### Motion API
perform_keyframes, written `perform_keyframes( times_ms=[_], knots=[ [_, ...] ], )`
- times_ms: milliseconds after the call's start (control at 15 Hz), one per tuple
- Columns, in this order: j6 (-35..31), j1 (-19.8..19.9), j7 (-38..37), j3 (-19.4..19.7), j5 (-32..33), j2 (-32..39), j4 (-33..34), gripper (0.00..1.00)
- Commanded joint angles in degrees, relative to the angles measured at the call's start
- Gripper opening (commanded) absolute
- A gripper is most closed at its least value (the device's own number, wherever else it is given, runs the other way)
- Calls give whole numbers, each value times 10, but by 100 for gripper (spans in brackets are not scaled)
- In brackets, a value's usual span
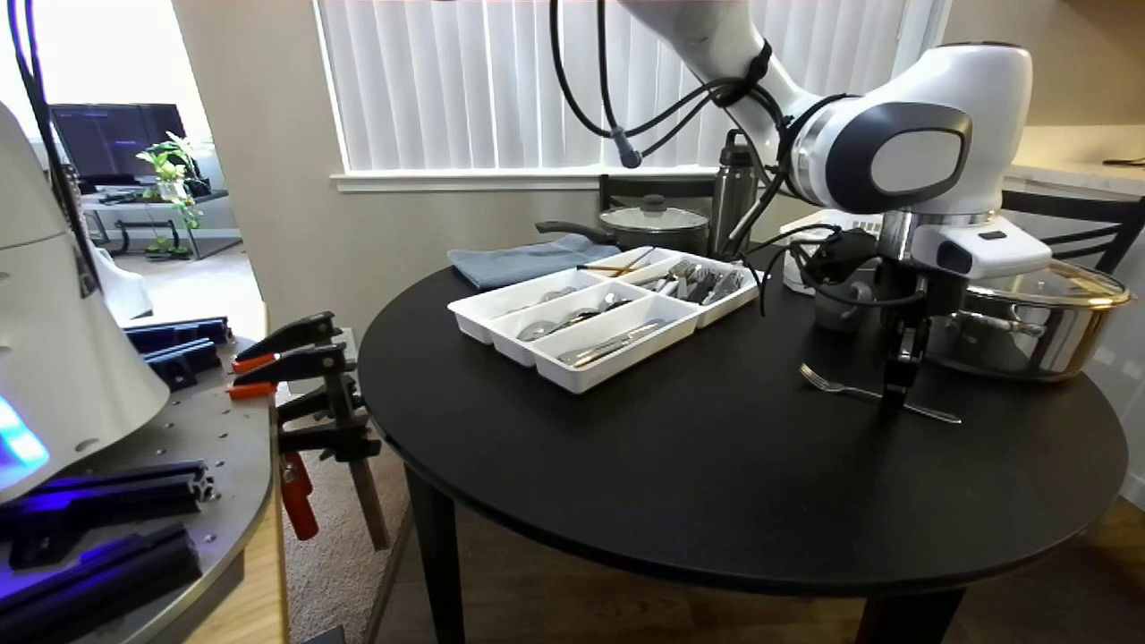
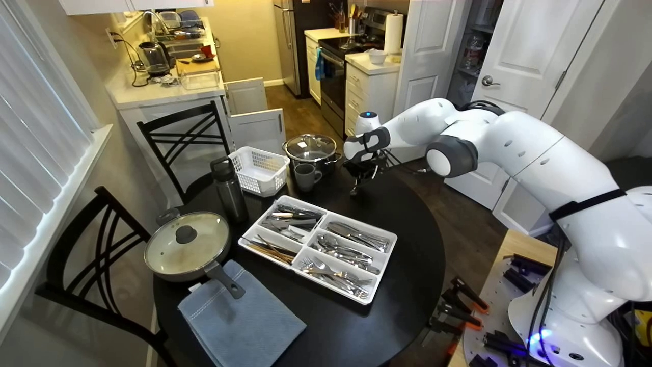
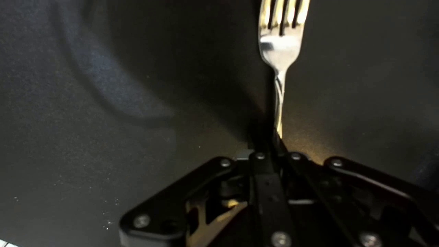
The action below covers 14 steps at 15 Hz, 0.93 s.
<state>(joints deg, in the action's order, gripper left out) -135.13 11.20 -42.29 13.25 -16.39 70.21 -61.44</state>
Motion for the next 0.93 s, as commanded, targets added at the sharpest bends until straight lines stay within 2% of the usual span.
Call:
perform_keyframes(
  times_ms=[0, 333, 600, 733, 867],
  knots=[
    [7, 5, -1, -13, -15, -14, -14, 40],
    [14, 8, 10, -30, -16, -14, -10, 71],
    [-3, 7, 27, -45, -14, -43, -35, 95],
    [-11, 7, 31, -51, -14, -51, -35, 100],
    [-4, 7, 32, -55, -11, -49, -25, 100]
  ],
)
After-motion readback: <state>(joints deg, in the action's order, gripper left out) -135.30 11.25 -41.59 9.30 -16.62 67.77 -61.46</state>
